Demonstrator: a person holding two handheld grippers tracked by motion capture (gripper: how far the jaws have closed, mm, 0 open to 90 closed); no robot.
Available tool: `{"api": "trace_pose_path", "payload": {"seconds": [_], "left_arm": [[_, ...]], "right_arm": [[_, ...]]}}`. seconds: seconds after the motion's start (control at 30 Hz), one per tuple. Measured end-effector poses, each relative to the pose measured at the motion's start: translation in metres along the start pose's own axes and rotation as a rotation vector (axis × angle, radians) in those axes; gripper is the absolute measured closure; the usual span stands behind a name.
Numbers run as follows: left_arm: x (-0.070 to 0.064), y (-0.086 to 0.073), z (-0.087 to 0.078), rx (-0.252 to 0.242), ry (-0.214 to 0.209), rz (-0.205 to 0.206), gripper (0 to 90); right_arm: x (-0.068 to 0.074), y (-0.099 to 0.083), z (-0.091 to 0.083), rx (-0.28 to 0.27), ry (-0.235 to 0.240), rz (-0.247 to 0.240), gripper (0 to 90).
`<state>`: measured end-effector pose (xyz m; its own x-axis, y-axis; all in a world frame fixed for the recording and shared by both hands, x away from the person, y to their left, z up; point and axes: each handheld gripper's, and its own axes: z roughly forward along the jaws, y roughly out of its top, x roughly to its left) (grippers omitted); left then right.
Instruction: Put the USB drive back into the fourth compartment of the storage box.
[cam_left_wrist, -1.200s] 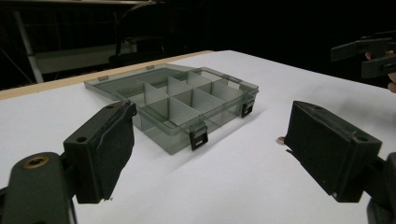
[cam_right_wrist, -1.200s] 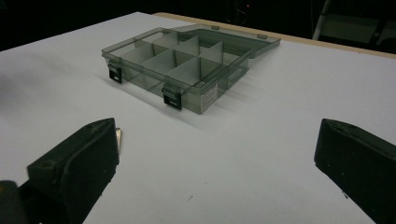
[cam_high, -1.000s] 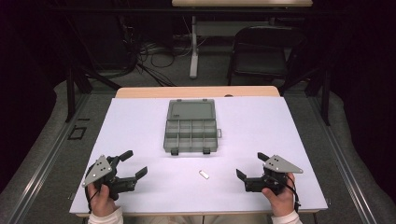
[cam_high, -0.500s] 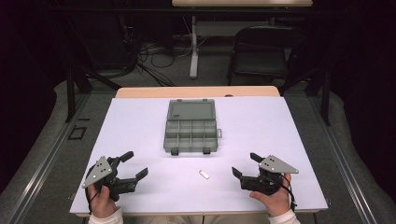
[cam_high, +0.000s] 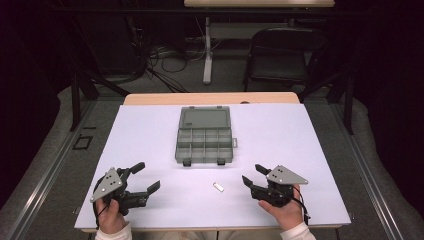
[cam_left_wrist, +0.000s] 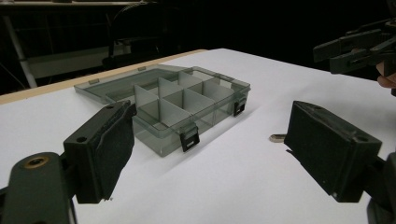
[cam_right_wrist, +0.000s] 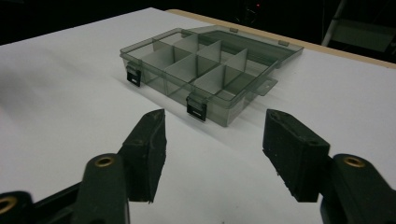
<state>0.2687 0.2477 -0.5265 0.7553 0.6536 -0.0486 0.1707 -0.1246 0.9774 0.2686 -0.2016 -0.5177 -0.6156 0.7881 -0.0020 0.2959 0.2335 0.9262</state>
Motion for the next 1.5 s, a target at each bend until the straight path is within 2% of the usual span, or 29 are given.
{"api": "trace_pose_path", "payload": {"seconds": [0.2,0.37,0.6,0.73,1.03,1.5], "left_arm": [[-0.001,0.000,0.001,0.004,-0.001,0.005,15.4],[0.000,0.000,0.001,0.004,-0.003,0.002,15.4],[0.000,-0.001,0.002,0.014,-0.007,0.004,15.4],[0.000,-0.001,0.002,0.015,-0.008,0.003,15.4],[0.000,-0.001,0.002,0.013,-0.007,0.001,15.4],[0.001,-0.001,0.002,0.011,-0.009,-0.005,15.4]], "right_arm": [[0.007,0.001,0.007,0.004,0.040,0.001,46.7],[0.015,0.005,0.016,0.031,0.065,-0.024,48.5],[0.021,0.008,0.025,0.045,0.077,-0.062,51.5],[0.025,0.010,0.030,0.050,0.093,-0.065,51.9],[0.030,0.009,0.040,0.062,0.089,-0.088,53.8],[0.033,0.002,0.058,0.121,0.138,-0.053,55.3]]}}
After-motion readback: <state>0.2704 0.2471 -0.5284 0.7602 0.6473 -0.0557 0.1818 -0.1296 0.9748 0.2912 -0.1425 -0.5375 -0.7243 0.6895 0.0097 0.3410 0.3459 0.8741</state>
